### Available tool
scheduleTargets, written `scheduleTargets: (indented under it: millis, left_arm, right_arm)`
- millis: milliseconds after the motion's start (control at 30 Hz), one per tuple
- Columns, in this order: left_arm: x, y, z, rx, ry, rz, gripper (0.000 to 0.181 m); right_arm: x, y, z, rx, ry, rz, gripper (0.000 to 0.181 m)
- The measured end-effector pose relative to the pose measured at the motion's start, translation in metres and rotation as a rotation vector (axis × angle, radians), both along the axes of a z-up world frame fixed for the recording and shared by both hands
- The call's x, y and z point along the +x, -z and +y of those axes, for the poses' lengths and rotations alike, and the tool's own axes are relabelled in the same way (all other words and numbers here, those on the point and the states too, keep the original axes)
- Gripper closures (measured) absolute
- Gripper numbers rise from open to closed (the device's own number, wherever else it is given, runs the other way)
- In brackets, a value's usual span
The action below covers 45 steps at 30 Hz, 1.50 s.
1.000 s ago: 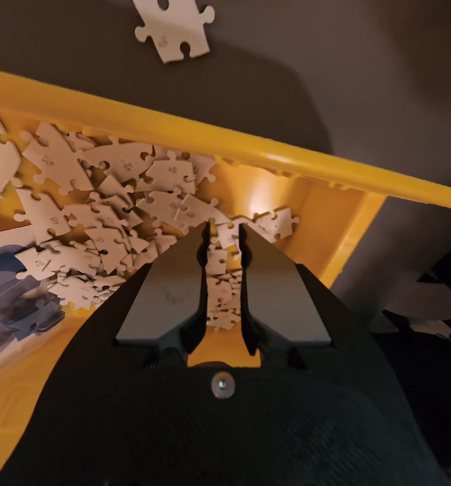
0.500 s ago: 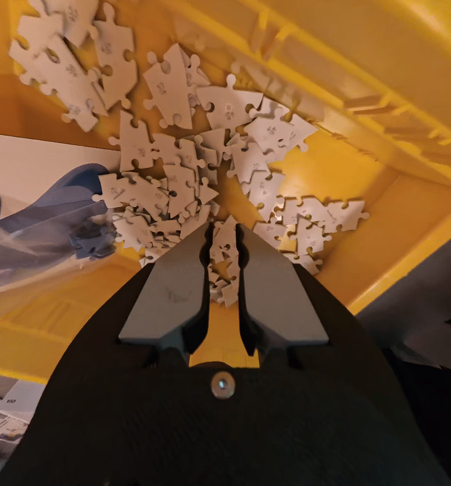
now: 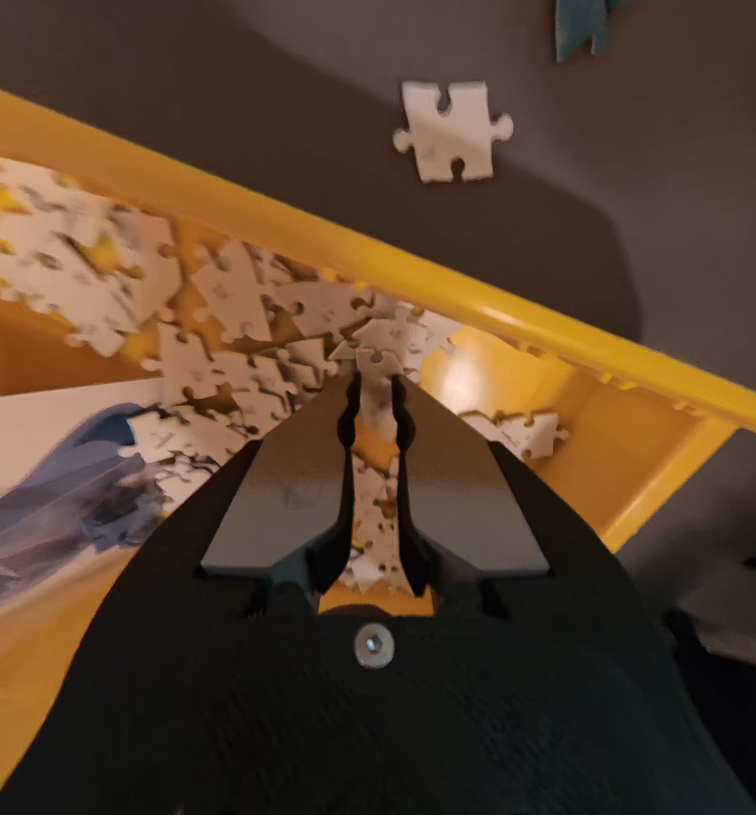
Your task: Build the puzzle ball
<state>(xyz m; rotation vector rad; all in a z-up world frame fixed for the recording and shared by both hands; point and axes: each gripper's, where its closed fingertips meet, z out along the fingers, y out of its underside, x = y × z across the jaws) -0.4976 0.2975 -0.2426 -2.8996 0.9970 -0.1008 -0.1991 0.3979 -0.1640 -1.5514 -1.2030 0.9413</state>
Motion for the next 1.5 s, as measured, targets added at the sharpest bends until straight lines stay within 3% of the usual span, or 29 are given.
scheduleTargets:
  millis: [100, 200, 367, 633, 833, 1133, 1500]
  left_arm:
    - [-0.004, 0.004, -0.018, -0.076, 0.029, 0.018, 0.174]
    - [-0.019, -0.002, -0.024, -0.078, 0.014, 0.071, 0.166]
    - [-0.018, -0.022, -0.024, -0.028, -0.010, -0.031, 0.165]
    - [-0.015, -0.013, -0.064, -0.131, 0.240, -0.007, 0.161]
    - [-0.019, -0.002, -0.051, -0.084, 0.326, 0.097, 0.153]
    - [-0.015, 0.003, -0.057, -0.109, 0.355, 0.075, 0.152]
    - [-0.012, -0.007, -0.058, -0.056, 0.448, 0.072, 0.175]
  right_arm:
    - [0.000, 0.000, 0.000, 0.000, 0.000, 0.000, 0.127]
    - [0.001, -0.001, 0.001, 0.002, 0.005, 0.005, 0.127]
    - [0.001, 0.000, 0.002, -0.003, 0.009, -0.001, 0.127]
    - [0.001, -0.001, 0.002, 0.002, 0.013, 0.001, 0.127]
    - [0.003, -0.005, 0.001, 0.009, 0.014, 0.012, 0.127]
    - [0.003, -0.007, 0.000, 0.014, 0.013, 0.012, 0.127]
    - [0.003, -0.006, 0.001, 0.015, 0.016, 0.009, 0.128]
